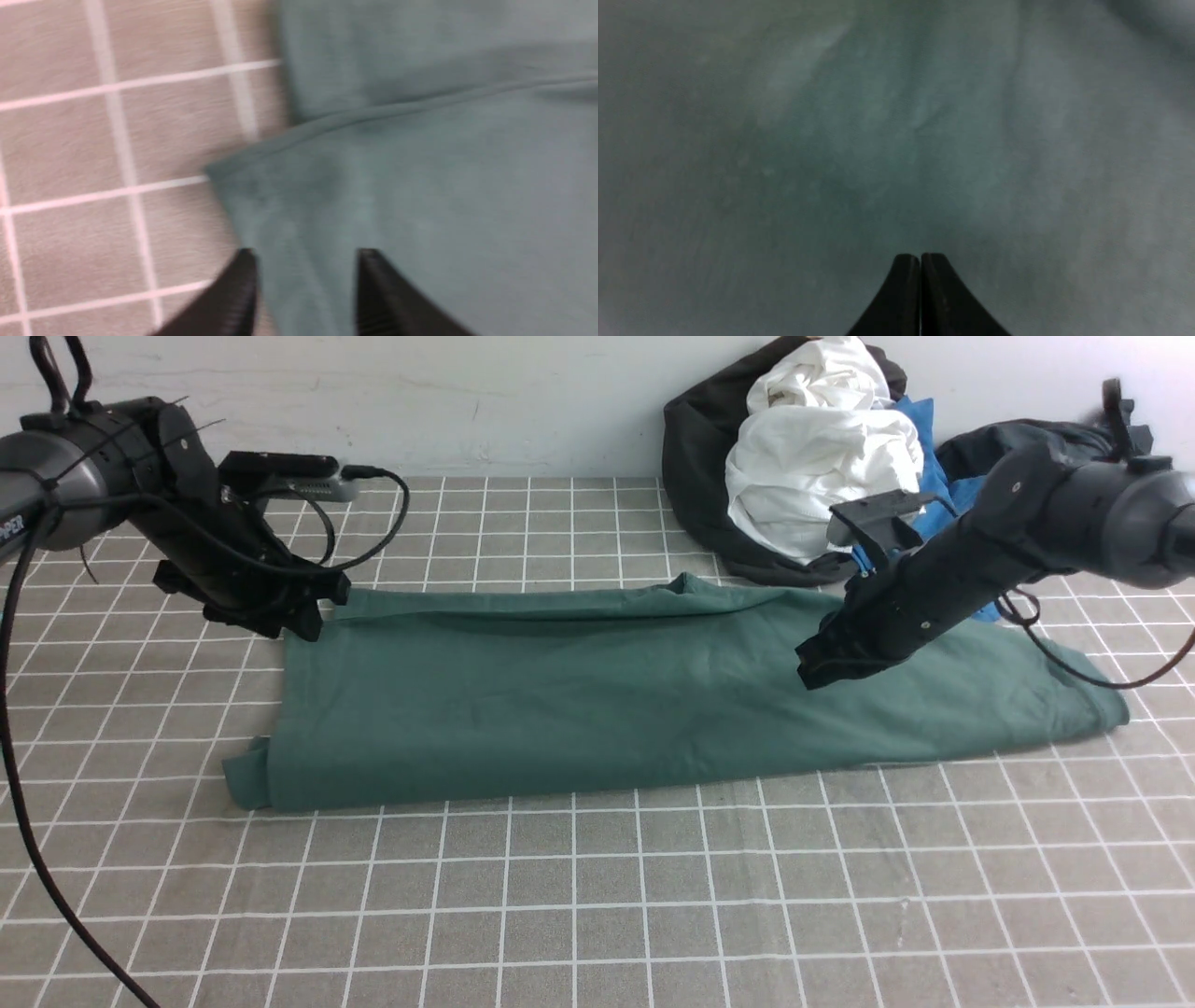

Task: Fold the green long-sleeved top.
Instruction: Use both arms to drag the lower edge of the fabric forward and fold it over the upper edge

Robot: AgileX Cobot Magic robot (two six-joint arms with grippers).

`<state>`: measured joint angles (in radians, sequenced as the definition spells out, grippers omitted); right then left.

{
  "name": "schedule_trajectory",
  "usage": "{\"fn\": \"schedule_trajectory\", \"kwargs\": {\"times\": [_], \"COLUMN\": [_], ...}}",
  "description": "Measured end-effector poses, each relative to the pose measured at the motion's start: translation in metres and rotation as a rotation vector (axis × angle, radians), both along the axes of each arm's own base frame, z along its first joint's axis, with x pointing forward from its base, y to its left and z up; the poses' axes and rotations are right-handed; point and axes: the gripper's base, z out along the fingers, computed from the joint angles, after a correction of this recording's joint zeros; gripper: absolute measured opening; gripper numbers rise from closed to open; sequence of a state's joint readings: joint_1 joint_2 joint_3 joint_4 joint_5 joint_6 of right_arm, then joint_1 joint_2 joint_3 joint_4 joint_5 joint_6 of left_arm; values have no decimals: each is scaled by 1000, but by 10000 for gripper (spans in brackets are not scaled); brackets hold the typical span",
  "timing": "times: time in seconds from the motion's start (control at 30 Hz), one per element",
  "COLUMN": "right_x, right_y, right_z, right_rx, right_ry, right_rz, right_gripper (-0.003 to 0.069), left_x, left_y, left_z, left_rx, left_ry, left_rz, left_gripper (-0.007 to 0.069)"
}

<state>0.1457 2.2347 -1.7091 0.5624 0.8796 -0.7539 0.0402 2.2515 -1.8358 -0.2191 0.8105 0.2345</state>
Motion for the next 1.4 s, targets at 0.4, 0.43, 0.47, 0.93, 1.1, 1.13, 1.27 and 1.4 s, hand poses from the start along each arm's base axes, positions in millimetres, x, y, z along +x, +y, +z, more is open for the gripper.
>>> {"fn": "schedule_trajectory", "kwargs": {"times": [0.4, 0.43, 0.47, 0.93, 1.1, 1.13, 1.27, 1.4], "right_x": [13, 14, 14, 25, 39, 46, 72, 105], "right_y": [15, 15, 15, 35, 69, 73, 78, 66], "right_z": [0, 0, 0, -10, -22, -24, -31, -39], "right_rx": [145, 144, 144, 114, 100, 114, 140, 141], "right_ry": [-127, -141, -142, -324, -414, -434, -524, -648], "right_rz": [-59, -54, -52, 56, 214, 213, 153, -56], "right_gripper": [-2, -2, -2, -2, -8, -11, -14, -13], "left_x": [18, 19, 19, 31, 27, 25, 12, -7], "left_y": [-6, -6, -6, -6, -3, -3, -4, -12], "left_z": [-29, -27, -27, 7, 24, 32, 60, 93], "left_rx": [30, 31, 31, 62, 96, 102, 112, 114], "left_ry": [-113, -124, -124, -189, -118, -101, -40, 15], "left_rz": [-26, -26, -26, -55, -77, -81, -105, -143], "left_gripper": [34, 19, 16, 148, 345, 372, 393, 335]}}
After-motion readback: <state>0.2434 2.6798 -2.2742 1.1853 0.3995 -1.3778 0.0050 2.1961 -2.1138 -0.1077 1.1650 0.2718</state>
